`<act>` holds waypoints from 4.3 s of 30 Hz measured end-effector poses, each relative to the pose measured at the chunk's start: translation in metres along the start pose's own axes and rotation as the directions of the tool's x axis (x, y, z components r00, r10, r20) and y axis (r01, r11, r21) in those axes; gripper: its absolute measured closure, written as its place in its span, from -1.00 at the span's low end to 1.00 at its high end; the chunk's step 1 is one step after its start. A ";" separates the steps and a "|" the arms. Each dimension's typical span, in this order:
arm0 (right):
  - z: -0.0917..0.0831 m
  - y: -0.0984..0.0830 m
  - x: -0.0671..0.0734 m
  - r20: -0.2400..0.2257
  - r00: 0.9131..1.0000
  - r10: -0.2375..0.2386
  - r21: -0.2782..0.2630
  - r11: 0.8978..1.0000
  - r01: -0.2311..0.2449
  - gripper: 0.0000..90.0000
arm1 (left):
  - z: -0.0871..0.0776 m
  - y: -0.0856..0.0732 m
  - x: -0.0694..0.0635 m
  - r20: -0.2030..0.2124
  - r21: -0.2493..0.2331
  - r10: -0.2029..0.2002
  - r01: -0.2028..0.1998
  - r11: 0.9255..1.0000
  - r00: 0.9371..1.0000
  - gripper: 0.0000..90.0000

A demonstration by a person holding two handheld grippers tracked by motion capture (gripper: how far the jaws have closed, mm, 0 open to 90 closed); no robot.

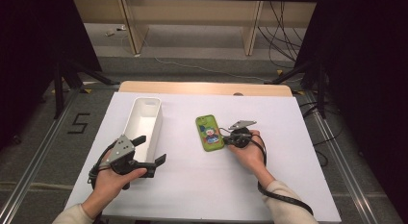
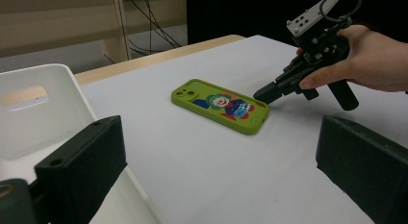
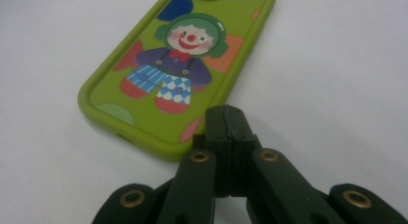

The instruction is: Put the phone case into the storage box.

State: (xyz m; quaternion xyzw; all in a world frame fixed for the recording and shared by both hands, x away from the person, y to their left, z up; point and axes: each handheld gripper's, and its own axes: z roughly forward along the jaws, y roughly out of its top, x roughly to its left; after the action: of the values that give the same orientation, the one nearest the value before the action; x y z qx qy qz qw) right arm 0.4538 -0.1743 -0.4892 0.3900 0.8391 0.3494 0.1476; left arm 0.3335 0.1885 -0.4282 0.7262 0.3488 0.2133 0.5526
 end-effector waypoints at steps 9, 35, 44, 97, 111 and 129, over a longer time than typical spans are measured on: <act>0.002 0.002 0.016 -0.031 0.998 -0.051 0.009 0.999 0.051 1.00 | 0.000 0.000 0.000 0.002 0.001 0.003 -0.003 1.000 1.000 -0.93; 0.009 0.008 0.049 -0.086 0.990 -0.112 0.014 0.993 0.114 1.00 | 0.000 0.000 0.000 -0.001 0.000 -0.001 0.001 1.000 1.000 -0.92; 0.013 0.010 0.058 -0.094 0.988 -0.123 0.007 0.992 0.125 1.00 | 0.001 0.000 0.000 0.001 0.002 -0.001 0.001 1.000 1.000 -0.92; -0.087 -0.021 0.029 -0.078 0.997 -0.005 -0.252 0.968 -0.015 -0.61 | 0.081 0.046 -0.029 0.044 0.171 0.059 -0.066 0.983 0.997 -1.00; -0.128 -0.053 0.019 -0.032 0.999 0.011 -0.316 0.949 -0.021 -0.68 | 0.159 0.058 -0.019 -0.022 0.229 0.052 -0.045 0.972 0.998 -1.00; -0.153 -0.074 0.016 -0.013 0.999 0.041 -0.379 0.924 -0.043 -0.73 | 0.209 0.056 -0.012 -0.062 0.255 0.022 -0.006 0.967 0.998 -1.00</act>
State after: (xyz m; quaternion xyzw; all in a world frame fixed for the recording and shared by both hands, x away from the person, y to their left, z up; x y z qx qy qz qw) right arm 0.3233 -0.2673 -0.4316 0.3710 0.7475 0.5091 0.2106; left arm 0.4862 0.0353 -0.4358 0.7863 0.3859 0.1941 0.4417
